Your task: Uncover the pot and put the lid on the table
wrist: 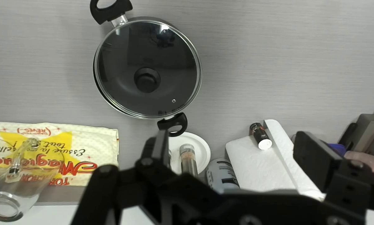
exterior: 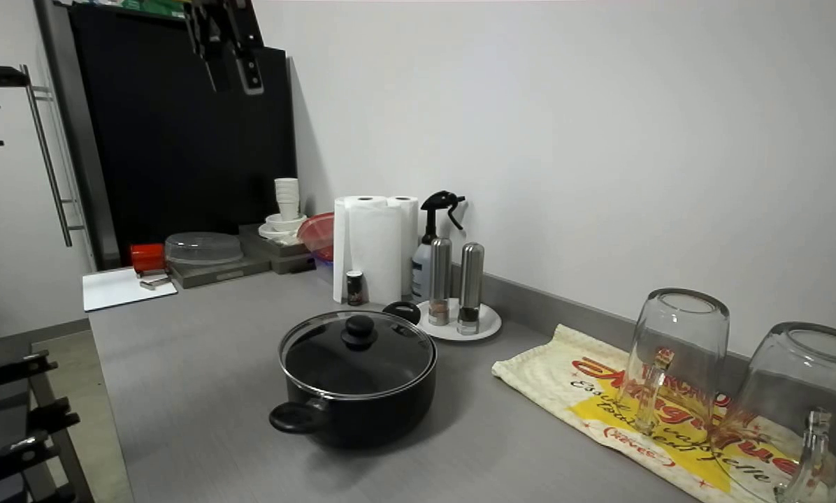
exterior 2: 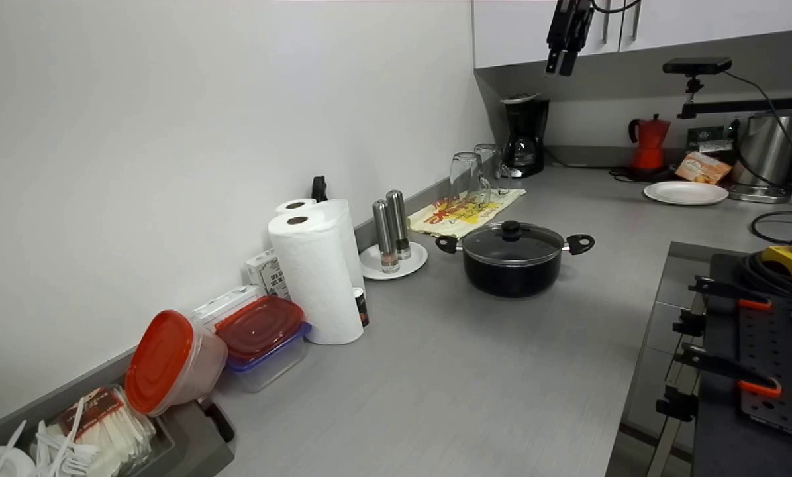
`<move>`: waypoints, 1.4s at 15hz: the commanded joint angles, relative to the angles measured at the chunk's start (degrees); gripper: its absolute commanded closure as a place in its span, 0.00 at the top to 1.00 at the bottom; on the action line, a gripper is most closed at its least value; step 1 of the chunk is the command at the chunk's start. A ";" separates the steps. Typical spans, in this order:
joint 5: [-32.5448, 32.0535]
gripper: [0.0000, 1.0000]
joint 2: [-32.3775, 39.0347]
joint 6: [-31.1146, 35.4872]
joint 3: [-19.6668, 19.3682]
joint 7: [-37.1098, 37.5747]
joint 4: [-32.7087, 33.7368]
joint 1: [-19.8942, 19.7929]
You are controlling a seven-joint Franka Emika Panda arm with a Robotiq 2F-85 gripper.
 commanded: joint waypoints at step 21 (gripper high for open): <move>6.45 1.00 58.30 -16.49 2.81 1.62 46.37 -9.89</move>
